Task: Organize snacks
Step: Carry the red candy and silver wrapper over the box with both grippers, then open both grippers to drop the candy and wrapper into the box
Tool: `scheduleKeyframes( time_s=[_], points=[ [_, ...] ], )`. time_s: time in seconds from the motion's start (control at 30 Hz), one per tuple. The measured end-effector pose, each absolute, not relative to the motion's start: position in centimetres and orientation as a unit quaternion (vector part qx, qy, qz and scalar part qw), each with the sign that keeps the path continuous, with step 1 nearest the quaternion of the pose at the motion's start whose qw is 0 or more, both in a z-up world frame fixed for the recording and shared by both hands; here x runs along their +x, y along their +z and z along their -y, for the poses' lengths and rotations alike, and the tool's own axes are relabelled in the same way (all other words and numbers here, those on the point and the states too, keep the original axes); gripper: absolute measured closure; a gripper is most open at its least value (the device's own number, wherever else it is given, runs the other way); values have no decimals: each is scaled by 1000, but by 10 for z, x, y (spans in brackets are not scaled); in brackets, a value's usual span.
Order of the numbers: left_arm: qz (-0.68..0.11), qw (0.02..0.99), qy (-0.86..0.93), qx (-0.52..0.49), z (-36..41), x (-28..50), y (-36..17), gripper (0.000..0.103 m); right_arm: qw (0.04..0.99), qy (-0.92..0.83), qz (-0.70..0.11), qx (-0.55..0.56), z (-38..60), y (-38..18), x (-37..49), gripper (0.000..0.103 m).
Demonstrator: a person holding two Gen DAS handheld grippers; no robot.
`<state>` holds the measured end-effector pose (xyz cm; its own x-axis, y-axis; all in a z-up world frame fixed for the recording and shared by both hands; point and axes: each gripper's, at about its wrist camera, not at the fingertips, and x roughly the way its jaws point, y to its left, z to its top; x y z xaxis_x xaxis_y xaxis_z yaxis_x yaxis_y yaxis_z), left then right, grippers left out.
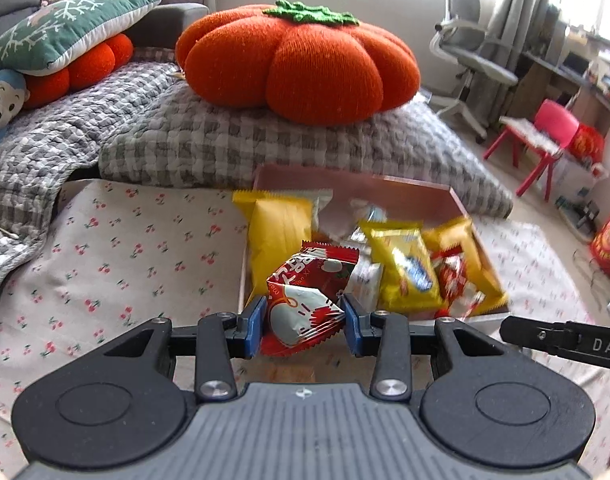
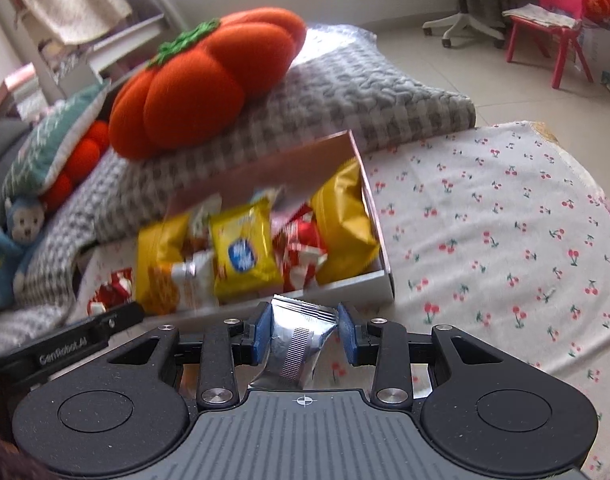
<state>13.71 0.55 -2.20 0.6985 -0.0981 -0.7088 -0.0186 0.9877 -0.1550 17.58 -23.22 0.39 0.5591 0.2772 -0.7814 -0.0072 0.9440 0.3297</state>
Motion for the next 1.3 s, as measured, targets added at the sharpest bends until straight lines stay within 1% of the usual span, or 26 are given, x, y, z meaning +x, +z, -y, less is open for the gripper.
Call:
scheduleKeyframes(
  time_s=[0.2, 0.5, 0.63, 0.67, 0.7, 0.73, 0.77, 0.8, 0.93, 1.13, 1.23, 1.3],
  points=[
    [-367, 925, -30, -90, -4, 151, -18, 66, 874, 74, -452, 165, 233, 1, 193, 68],
    [-369, 922, -46, -105, -1, 174, -20, 66, 879, 83, -429, 190, 230, 3, 220, 68],
    [-369, 920, -50, -124, -1, 186, -21, 65, 888, 101, -397, 208, 227, 7, 232, 67],
    [-365, 921, -53, -126, -1, 187, -21, 63, 893, 106, -383, 213, 226, 8, 233, 65],
    [-359, 923, -55, -129, -1, 188, -21, 59, 898, 105, -367, 217, 224, 8, 232, 60],
    [-353, 925, -51, -131, -1, 188, -21, 51, 904, 99, -354, 218, 223, 8, 230, 52],
    [-350, 926, -47, -131, -2, 187, -21, 37, 909, 86, -347, 216, 223, 9, 228, 32],
    [-347, 928, -45, -130, -2, 186, -22, 35, 912, 76, -344, 210, 223, 9, 228, 25],
    [-352, 927, -42, -118, -6, 182, -20, 36, 908, 73, -350, 220, 231, 12, 229, 25],
    [-351, 925, -19, -145, -25, 174, -12, 35, 903, 69, -352, 237, 242, 24, 224, 25],
    [-355, 924, -4, -141, -26, 168, -9, 33, 902, 70, -362, 227, 241, 27, 221, 25],
    [-361, 924, 6, -128, -26, 164, -9, 27, 901, 70, -369, 217, 239, 28, 218, 25]
  ],
)
